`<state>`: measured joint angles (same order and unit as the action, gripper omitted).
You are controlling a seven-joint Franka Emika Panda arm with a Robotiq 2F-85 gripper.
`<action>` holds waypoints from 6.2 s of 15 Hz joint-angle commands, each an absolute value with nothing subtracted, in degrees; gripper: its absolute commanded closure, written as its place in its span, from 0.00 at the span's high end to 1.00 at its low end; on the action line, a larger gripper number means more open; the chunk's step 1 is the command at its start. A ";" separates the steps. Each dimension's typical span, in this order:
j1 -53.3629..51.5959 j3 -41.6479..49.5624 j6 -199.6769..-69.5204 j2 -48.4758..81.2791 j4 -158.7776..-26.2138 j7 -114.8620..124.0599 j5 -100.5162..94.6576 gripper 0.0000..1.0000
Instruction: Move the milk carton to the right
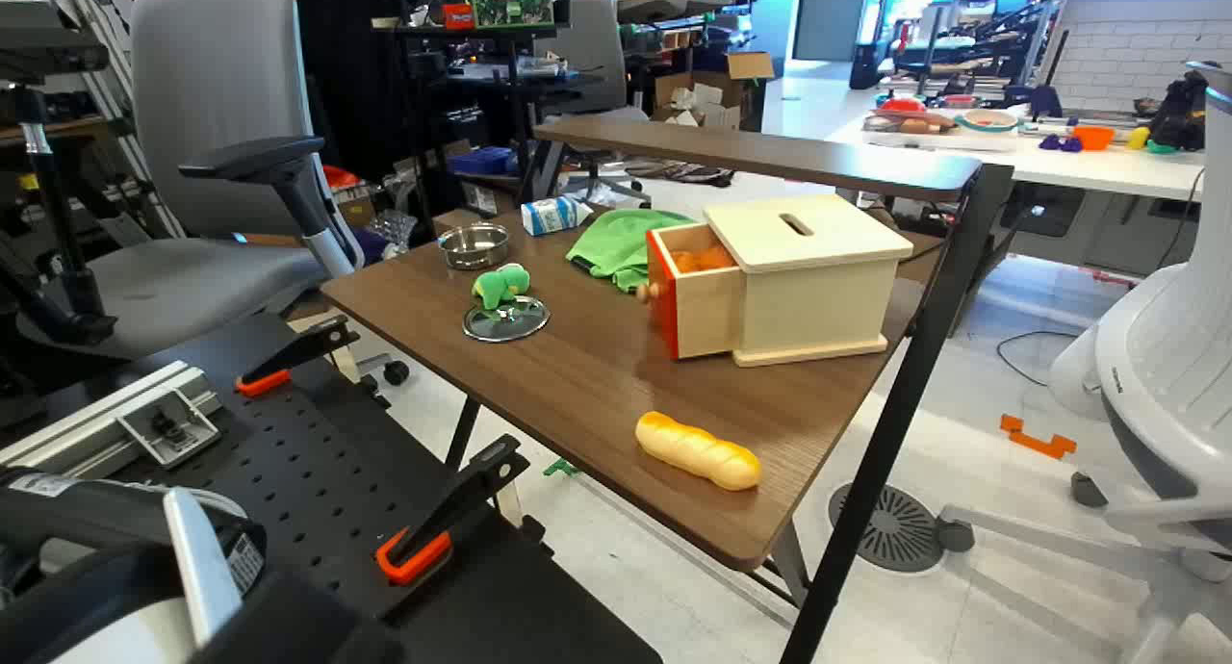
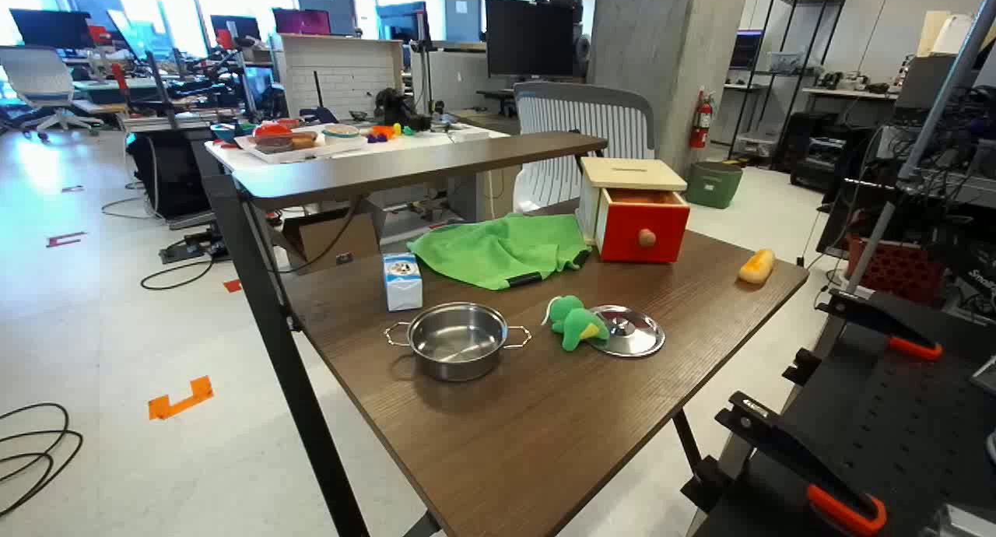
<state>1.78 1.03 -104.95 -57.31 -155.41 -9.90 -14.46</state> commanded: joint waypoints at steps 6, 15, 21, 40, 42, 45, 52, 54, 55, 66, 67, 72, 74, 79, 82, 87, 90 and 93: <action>1.41 -0.93 -105.74 -54.56 -154.52 -0.14 -11.47 1.00; 1.40 -7.39 -120.29 -33.44 -149.23 14.48 -5.89 1.00; -0.11 -12.23 -133.24 -13.49 -140.26 23.94 -4.92 1.00; -19.95 -5.51 -131.96 31.95 -99.97 48.94 -9.27 1.00; -21.62 -4.38 -131.45 35.64 -96.31 49.32 -9.88 1.00; -23.40 -2.36 -130.92 40.80 -90.83 48.71 -10.98 1.00; -24.03 1.08 -129.42 49.01 -81.20 48.54 -11.55 1.00; -24.15 1.70 -128.96 50.86 -79.16 48.89 -11.36 1.00; -24.25 2.01 -128.80 51.81 -78.22 49.04 -11.40 1.00; -25.26 3.85 -125.96 58.71 -70.20 51.89 -11.16 1.00; -25.41 3.92 -125.46 59.23 -69.64 52.02 -11.28 0.80; -25.17 3.13 -122.87 60.31 -67.53 50.95 -10.75 0.42; -24.85 2.33 -123.30 59.53 -68.11 49.19 -10.68 0.27; -24.99 2.61 -124.13 55.31 -71.18 46.71 -11.41 0.19; -24.01 1.57 -124.82 50.00 -75.99 43.50 -11.40 0.19; -22.73 -0.09 -124.09 36.94 -90.51 33.21 -10.96 0.19; -22.21 0.34 -124.33 29.54 -99.36 30.64 -11.74 0.19; -21.37 1.03 -125.64 22.78 -108.67 30.36 -14.17 0.19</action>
<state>-22.76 1.27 -124.72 31.31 -97.59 31.62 -12.07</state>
